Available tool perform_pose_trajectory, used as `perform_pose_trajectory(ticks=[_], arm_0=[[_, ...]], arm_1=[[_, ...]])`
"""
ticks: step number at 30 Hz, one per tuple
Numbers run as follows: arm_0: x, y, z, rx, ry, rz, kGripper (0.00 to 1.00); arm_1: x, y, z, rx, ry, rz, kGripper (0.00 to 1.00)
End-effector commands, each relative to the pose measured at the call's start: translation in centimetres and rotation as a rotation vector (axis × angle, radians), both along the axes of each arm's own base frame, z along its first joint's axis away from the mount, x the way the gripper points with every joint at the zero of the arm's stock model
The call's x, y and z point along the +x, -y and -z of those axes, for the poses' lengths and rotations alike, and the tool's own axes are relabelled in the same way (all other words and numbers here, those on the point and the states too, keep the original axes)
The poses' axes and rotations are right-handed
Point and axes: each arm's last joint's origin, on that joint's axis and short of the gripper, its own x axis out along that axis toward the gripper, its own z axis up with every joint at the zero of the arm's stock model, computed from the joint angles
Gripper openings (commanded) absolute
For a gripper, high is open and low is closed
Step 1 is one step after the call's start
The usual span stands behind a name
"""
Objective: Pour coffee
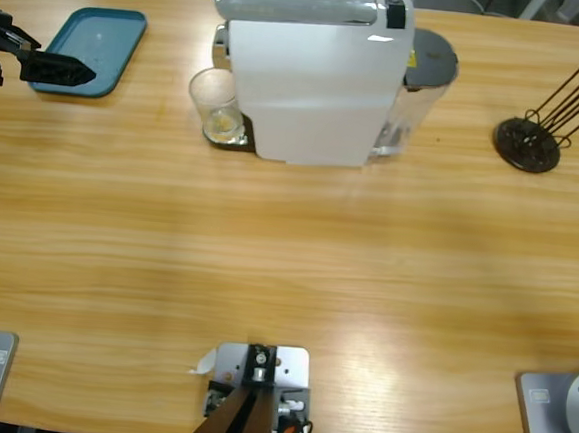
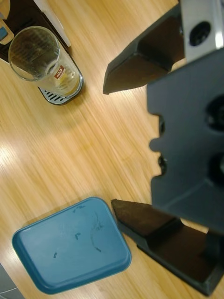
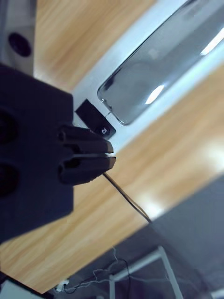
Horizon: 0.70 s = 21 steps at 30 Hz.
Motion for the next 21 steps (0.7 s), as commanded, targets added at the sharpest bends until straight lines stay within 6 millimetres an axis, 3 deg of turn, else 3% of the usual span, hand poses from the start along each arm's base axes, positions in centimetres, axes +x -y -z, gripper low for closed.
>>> perform_pose_trajectory(ticks=[1,3,6,10,12,14,16,21], arm_0=[[-0.6,0.7,0.8,-0.002,-0.018,0.061,0.974],[-1.2,0.9,0.7,-0.015,0.010,0.077,0.973],[-1.9,0.8,0.8,-0.038,0.056,0.090,0.973],[-2.4,0.8,1.2,-0.072,0.121,0.099,0.973],[-2.7,0.6,1.5,-0.086,0.151,0.099,0.973],[-3.3,0.3,1.6,-0.099,0.179,0.097,0.973],[-4.0,-0.2,1.6,-0.109,0.202,0.094,0.972],[-5.6,-0.2,1.9,-0.135,0.252,0.137,0.977]], arm_1=[[-8.0,6.1,0.1,0.089,0.015,0.063,0.206],[-10.0,7.2,2.5,0.074,-0.019,0.053,0.211],[-12.7,8.8,5.7,0.166,-0.021,0.042,0.371],[-14.7,10.3,10.7,0.269,-0.019,0.023,0.375],[-15.1,10.4,11.9,0.285,-0.039,0.007,0.377],[-15.4,10.4,12.7,0.308,-0.061,-0.010,0.487],[-15.8,10.7,13.5,0.320,-0.077,-0.022,0.525],[-17.1,11.6,14.8,0.378,-0.063,-0.032,0.536]])
